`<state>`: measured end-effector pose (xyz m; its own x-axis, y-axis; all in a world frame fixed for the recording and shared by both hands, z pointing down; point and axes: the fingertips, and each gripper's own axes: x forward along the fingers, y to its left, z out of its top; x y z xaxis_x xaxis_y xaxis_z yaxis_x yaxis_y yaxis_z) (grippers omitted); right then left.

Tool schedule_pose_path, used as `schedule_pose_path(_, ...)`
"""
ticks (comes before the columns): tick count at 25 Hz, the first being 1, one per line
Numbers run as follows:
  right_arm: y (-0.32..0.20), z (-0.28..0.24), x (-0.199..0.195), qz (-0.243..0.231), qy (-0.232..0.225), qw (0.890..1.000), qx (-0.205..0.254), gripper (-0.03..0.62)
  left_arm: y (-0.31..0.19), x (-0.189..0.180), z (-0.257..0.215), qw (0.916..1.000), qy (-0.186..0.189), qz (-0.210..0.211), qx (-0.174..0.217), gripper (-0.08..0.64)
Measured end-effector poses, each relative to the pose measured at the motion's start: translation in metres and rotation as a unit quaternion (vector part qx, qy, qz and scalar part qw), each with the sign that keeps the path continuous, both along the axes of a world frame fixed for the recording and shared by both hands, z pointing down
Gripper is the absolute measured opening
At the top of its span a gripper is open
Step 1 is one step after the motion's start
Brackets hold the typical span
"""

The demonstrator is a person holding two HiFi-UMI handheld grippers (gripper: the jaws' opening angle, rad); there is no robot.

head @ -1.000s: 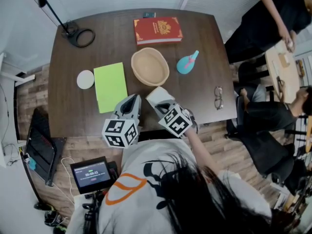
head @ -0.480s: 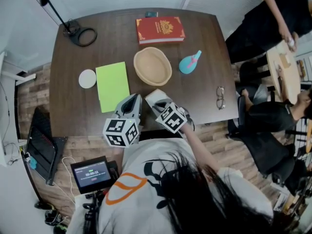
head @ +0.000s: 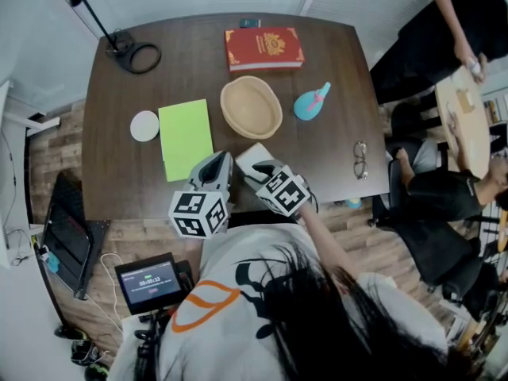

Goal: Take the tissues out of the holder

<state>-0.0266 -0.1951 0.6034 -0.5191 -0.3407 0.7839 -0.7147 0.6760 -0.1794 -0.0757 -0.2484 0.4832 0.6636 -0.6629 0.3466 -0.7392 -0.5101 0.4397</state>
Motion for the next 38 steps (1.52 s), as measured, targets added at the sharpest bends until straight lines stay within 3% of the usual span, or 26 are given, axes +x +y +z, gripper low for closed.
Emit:
schedule_pose_path(7,-0.008,-0.024,0.007,0.059,-0.052,0.997,0.020,0.129,0.005,0.004,0.000,1.0000,0.000,0.008,0.002,0.000)
schedule_pose_path(14,-0.009,-0.050,0.010,0.111,-0.074,0.989,0.058,0.123,0.015,0.002,-0.002,0.9998,-0.001,0.016,0.007,0.000)
schedule_pose_path(22,0.000,-0.069,0.012,0.178,-0.117,0.973,0.086,0.043,0.032,-0.004,0.001,0.9995,-0.003,0.031,0.010,0.000)
schedule_pose_path(30,0.046,-0.066,0.027,0.214,-0.130,0.963,0.097,0.023,0.078,0.007,0.011,0.9987,0.005,0.050,0.006,0.000)
schedule_pose_path(38,0.041,-0.072,0.027,0.230,-0.134,0.959,0.099,0.018,0.079,0.006,0.014,0.9980,0.002,0.064,-0.004,0.000)
